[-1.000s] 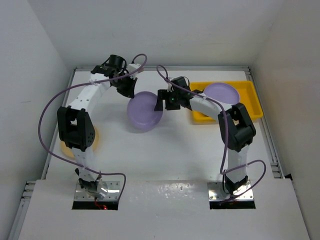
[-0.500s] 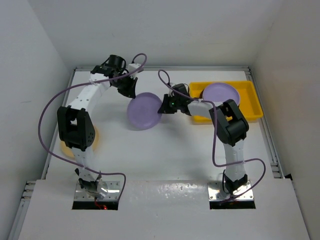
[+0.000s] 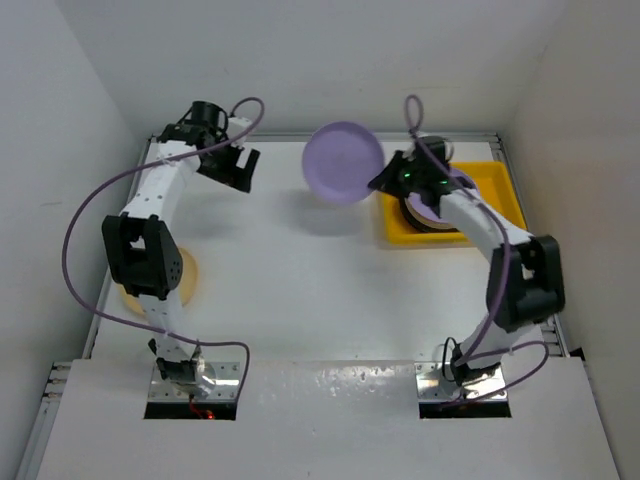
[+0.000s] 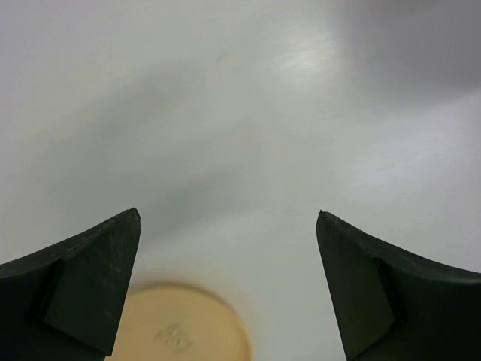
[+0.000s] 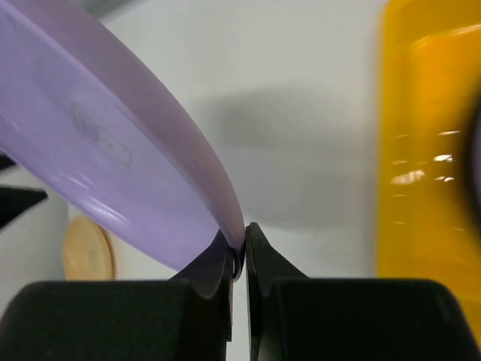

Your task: Place the plates into the plastic bin on the countertop

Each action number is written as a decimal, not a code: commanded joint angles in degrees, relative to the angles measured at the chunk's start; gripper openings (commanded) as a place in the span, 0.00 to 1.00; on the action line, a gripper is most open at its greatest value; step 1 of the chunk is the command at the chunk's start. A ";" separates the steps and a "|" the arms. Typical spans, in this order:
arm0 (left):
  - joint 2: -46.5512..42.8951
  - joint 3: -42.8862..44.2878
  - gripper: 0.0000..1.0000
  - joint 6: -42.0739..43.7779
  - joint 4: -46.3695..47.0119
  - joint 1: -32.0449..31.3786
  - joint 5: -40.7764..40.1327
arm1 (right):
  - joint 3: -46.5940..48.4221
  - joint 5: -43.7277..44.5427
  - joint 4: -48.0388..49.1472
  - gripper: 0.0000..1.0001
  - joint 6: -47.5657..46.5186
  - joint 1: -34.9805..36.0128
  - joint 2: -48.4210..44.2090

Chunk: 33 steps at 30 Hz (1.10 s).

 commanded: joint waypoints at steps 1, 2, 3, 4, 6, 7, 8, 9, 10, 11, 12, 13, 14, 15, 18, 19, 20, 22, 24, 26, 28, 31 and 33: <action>-3.26 0.70 1.00 -2.60 -2.00 7.56 -13.27 | 2.07 1.69 -10.71 0.00 4.32 -10.55 -7.22; -3.26 -0.44 1.00 -2.60 -2.53 9.15 -14.33 | 1.89 1.87 -14.39 0.00 4.93 -12.43 -8.62; -3.96 -3.58 1.00 -3.13 -2.53 12.64 -14.86 | 1.10 2.39 -17.38 0.00 5.11 -15.24 -9.77; -4.84 -5.44 1.00 -3.13 -2.53 14.50 -15.73 | 0.23 2.83 -20.11 0.00 5.20 -18.31 -10.30; -5.63 -11.05 1.00 -3.13 -1.75 18.11 -17.14 | -1.01 1.79 -22.58 0.00 5.56 -24.90 -11.44; -5.64 -12.74 1.00 -3.13 -1.74 21.69 -17.67 | -1.19 1.08 -23.55 0.00 5.73 -26.24 -11.36; -5.64 -14.49 1.00 -3.13 -0.96 23.38 -18.29 | -1.10 -0.23 -23.91 0.00 5.56 -29.56 -11.10; -5.64 -17.30 1.00 -2.43 -0.43 24.97 -18.99 | -0.67 -0.85 -24.09 0.00 5.64 -30.29 -9.70; -5.64 -18.54 1.00 -1.91 0.36 27.68 -19.52 | -0.14 -1.21 -24.96 0.00 5.64 -30.99 -9.08; -5.64 -19.60 1.00 -1.38 0.37 28.92 -19.52 | 0.47 -1.64 -25.32 0.00 5.38 -32.22 -8.12; -4.94 -20.48 1.00 -0.68 0.89 29.98 -20.31 | 1.79 -2.17 -26.28 0.00 4.86 -33.01 -5.76; -4.93 -21.97 1.00 -0.67 1.50 32.08 -20.31 | 3.19 -2.61 -27.68 0.00 4.50 -33.28 -4.95; -4.93 -22.68 1.00 0.11 1.51 32.97 -20.92 | 4.16 -2.70 -28.30 0.00 4.24 -33.54 -4.25; -4.93 -23.29 1.00 0.82 2.21 33.85 -20.93 | 4.26 -2.79 -28.48 0.00 4.32 -33.72 -3.11; -3.80 -24.97 1.00 1.53 3.35 36.93 -20.93 | 4.00 -2.70 -28.22 0.11 4.24 -33.81 -1.08; -3.09 -26.45 1.00 2.14 3.36 37.54 -20.93 | 4.08 -2.62 -28.40 0.26 3.71 -33.81 -0.21; -3.09 -27.07 1.00 2.75 4.05 38.25 -20.93 | 4.08 -2.44 -28.40 0.35 3.45 -33.81 0.67; -2.47 -30.05 1.00 4.50 5.64 38.25 -21.45 | 4.69 -0.61 -28.84 0.63 2.14 -33.72 1.73; -2.47 -32.08 1.00 5.30 6.78 38.25 -21.46 | 6.09 2.04 -29.71 0.68 0.46 -33.72 2.17; -1.86 -34.19 1.00 6.10 7.48 38.78 -20.59 | 8.21 4.50 -32.70 0.69 -1.82 -33.55 2.61; -1.86 -35.25 0.98 6.62 8.10 39.31 -19.96 | 9.53 5.55 -33.93 0.70 -3.84 -33.29 1.65; 0.06 -36.57 0.81 7.24 8.10 40.45 -18.21 | 10.06 10.03 -34.63 0.70 -6.39 -31.97 -1.42; 1.12 -37.10 0.69 7.77 8.71 40.98 -19.07 | 9.97 11.53 -34.29 0.70 -7.97 -31.44 -4.32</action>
